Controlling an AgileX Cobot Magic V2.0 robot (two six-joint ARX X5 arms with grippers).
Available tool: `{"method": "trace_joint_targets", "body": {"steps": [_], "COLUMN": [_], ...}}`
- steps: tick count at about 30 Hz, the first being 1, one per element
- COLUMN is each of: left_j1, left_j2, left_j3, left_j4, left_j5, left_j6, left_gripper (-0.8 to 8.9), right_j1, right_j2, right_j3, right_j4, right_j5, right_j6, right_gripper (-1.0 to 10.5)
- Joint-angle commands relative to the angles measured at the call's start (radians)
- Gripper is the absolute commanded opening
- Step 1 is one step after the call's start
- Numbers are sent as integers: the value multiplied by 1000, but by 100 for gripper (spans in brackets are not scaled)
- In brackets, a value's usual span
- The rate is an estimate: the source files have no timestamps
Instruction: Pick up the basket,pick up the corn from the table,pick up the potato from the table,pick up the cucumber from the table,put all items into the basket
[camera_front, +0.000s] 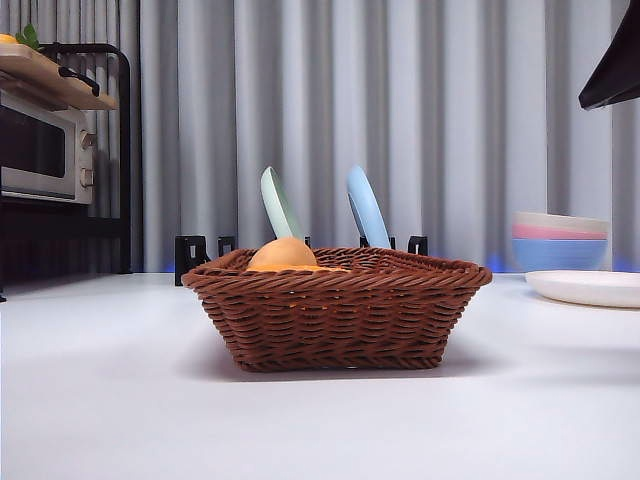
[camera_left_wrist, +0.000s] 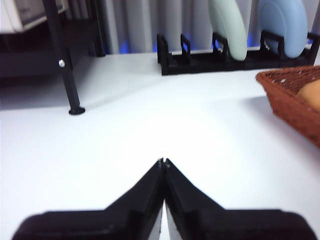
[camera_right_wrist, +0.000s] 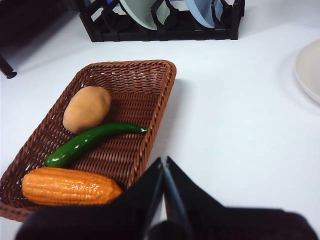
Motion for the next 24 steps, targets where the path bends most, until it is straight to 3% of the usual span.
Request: {"method": "trace_joint_targets", "body": {"steps": [1, 24], "left_j1": [3, 3], "left_j2": [-8, -11], "left_j3": [-14, -14], "left_j4": [-16, -21], "left_j5": [1, 15], "left_j6": [-7, -14], "left_gripper": [-4, -3], "right_j1": [0, 0], "right_j2": [-2, -2], "right_j3": [-4, -4], "right_j4": [8, 8], "right_j5": [3, 3], "right_j6": [10, 10], "right_gripper": [2, 2]}}
